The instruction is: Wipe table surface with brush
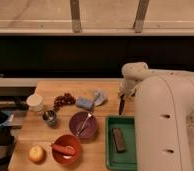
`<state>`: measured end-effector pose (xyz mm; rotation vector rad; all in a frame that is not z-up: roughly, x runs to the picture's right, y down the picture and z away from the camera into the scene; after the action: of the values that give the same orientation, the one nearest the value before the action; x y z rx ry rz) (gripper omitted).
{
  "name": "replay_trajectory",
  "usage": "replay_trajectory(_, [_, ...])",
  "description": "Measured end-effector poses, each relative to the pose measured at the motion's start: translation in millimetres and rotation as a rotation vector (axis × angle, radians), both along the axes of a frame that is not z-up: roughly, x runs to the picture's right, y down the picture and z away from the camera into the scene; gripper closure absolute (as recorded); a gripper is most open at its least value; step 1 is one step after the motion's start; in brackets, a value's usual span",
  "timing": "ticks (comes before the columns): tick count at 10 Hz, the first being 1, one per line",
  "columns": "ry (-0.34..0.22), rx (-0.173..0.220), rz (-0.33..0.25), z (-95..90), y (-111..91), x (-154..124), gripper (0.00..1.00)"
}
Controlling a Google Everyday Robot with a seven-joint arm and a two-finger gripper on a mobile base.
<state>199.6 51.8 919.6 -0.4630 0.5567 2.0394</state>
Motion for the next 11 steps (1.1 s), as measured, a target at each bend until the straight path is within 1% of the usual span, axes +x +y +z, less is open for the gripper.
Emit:
replay_trajectory(2, [-0.026, 0.009, 0.008, 16.8, -18, -2, 0.81])
replay_trajectory(3, [-0.048, 0.020, 0.007, 22.1, -26, -10, 0.81])
replay_trajectory(5, [-0.112, 0.056, -0.005, 21.2, -40, -39, 0.81])
replay_trajectory(6, [-0.172, 0.083, -0.021, 11.0, -51, -60, 0.81])
replay_trajectory(7, [-0.219, 0.096, -0.041, -1.5, -53, -74, 0.81])
replay_trajectory(8, [-0.258, 0.100, -0.064, -12.5, -49, -87, 0.81])
replay_trajectory(9, [-0.292, 0.100, -0.084, -24.8, -39, -96, 0.81])
replay_trajectory(10, [-0.314, 0.100, -0.098, -36.6, -28, -100, 0.81])
replay_trajectory(11, [-0.318, 0.095, -0.108, -47.3, -18, -97, 0.81])
